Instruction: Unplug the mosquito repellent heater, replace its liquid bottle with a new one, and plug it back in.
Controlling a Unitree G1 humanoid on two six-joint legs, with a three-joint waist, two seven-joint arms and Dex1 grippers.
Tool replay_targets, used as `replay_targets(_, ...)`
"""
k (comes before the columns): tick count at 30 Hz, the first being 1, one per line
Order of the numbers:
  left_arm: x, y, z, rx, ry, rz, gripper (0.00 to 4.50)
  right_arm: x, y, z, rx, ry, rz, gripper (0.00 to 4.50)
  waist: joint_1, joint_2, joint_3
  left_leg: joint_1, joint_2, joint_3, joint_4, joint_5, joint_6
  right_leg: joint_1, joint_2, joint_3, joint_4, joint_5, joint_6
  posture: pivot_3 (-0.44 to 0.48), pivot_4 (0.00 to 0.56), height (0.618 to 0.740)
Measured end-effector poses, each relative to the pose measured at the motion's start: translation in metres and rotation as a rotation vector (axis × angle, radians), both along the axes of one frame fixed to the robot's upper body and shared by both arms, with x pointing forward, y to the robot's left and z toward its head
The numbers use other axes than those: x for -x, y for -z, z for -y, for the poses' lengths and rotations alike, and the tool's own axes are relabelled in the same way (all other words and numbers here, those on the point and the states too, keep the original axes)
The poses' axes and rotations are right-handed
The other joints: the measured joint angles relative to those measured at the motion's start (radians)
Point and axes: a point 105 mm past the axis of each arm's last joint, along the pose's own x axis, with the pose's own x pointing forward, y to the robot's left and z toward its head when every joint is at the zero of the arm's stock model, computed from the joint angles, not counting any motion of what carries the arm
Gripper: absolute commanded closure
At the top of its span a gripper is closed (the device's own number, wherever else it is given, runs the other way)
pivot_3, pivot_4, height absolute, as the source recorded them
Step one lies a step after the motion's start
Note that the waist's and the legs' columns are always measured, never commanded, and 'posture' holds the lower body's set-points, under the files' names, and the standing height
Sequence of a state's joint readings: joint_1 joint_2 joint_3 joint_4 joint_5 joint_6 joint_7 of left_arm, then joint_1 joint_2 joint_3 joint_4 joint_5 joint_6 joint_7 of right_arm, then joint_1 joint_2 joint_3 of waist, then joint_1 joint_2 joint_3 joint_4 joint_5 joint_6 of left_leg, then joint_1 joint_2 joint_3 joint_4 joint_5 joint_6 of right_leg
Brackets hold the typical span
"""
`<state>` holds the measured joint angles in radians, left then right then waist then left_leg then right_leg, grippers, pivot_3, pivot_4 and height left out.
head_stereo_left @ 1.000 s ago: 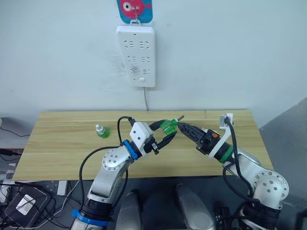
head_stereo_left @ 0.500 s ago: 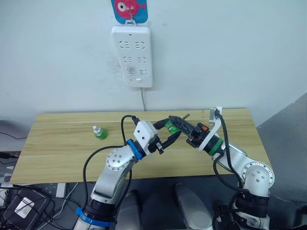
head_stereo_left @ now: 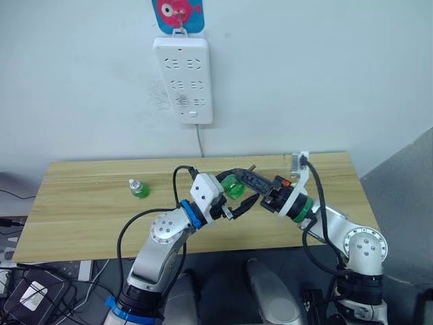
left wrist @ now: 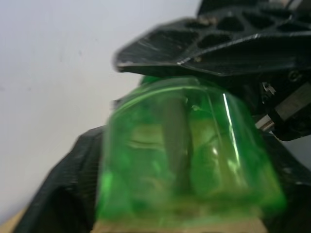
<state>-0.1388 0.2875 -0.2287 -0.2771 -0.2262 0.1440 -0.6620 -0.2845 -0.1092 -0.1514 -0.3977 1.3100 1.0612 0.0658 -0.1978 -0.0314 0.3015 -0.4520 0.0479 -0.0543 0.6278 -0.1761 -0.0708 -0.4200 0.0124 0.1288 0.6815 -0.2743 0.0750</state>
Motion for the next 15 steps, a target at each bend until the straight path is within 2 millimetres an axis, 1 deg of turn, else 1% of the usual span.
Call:
replay_targets(2, 0.002, 0.018, -0.015, -0.065, -0.029, -0.067, 0.0, -0.009, 0.004, 0.01, 0.085, 0.059, 0.047, 3.65, 0.0, 0.0, 0.0, 0.0, 0.0, 0.0, 0.0, 0.0, 0.0, 0.0, 0.0, 0.0, 0.0, 0.0, 0.001, -0.243, 0.269, 0.733)
replay_targets(3, 0.004, 0.027, -0.026, -0.099, -0.05, -0.101, 0.0, -0.016, 0.01, 0.014, 0.188, 0.093, 0.102, 3.65, 0.0, 0.0, 0.0, 0.0, 0.0, 0.001, 0.0, 0.0, 0.0, -0.001, 0.0, 0.0, -0.001, -0.001, 0.001, -0.24, 0.27, 0.733)
replay_targets(4, 0.006, 0.034, -0.037, -0.13, -0.069, -0.129, 0.0, -0.021, 0.019, 0.016, 0.281, 0.116, 0.146, 3.65, 0.0, 0.0, 0.0, 0.0, 0.0, 0.001, 0.0, 0.0, 0.0, -0.001, 0.0, 0.0, -0.001, -0.001, 0.001, -0.234, 0.271, 0.733)
replay_targets(6, 0.012, 0.043, -0.057, -0.18, -0.113, -0.164, 0.0, -0.044, 0.039, 0.019, 0.481, 0.211, 0.268, 3.65, -0.003, 0.0, 0.0, 0.002, 0.001, 0.001, -0.001, 0.0, 0.0, -0.001, 0.0, 0.0, 0.0, 0.0, 0.0, -0.219, 0.27, 0.733)
replay_targets(7, 0.014, 0.043, -0.061, -0.189, -0.12, -0.163, 0.0, -0.053, 0.049, 0.019, 0.547, 0.25, 0.304, 3.65, -0.001, 0.0, 0.0, 0.002, 0.001, 0.001, -0.001, 0.0, 0.0, -0.001, 0.0, 0.0, 0.0, 0.0, 0.0, -0.219, 0.27, 0.733)
replay_targets(8, 0.016, 0.042, -0.064, -0.19, -0.128, -0.159, 0.0, -0.063, 0.061, 0.019, 0.62, 0.295, 0.351, 3.65, 0.0, 0.0, 0.0, 0.002, 0.001, 0.001, -0.001, 0.0, 0.0, -0.001, 0.0, 0.0, 0.0, 0.0, 0.0, -0.196, 0.274, 0.733)
replay_targets(10, 0.021, 0.038, -0.063, -0.19, -0.124, -0.144, 0.0, -0.079, 0.078, 0.015, 0.717, 0.353, 0.43, 3.65, 0.003, 0.0, 0.0, 0.001, 0.0, 0.003, -0.001, 0.0, 0.0, -0.001, -0.001, 0.001, -0.001, 0.0, 0.0, -0.182, 0.273, 0.733)
replay_targets(12, 0.025, 0.035, -0.062, -0.188, -0.12, -0.132, 0.0, -0.092, 0.087, 0.013, 0.773, 0.401, 0.495, 3.65, 0.005, 0.0, 0.0, 0.001, 0.0, 0.003, -0.001, 0.0, 0.0, -0.001, -0.002, 0.001, -0.001, 0.001, -0.002, -0.166, 0.27, 0.733)
replay_targets(15, 0.03, 0.035, -0.062, -0.184, -0.131, -0.136, 0.0, -0.11, 0.091, 0.013, 0.822, 0.446, 0.563, 3.65, 0.011, -0.001, 0.0, 0.001, -0.001, 0.003, -0.001, 0.0, 0.0, 0.0, -0.003, 0.0, -0.001, 0.003, -0.004, -0.131, 0.269, 0.733)
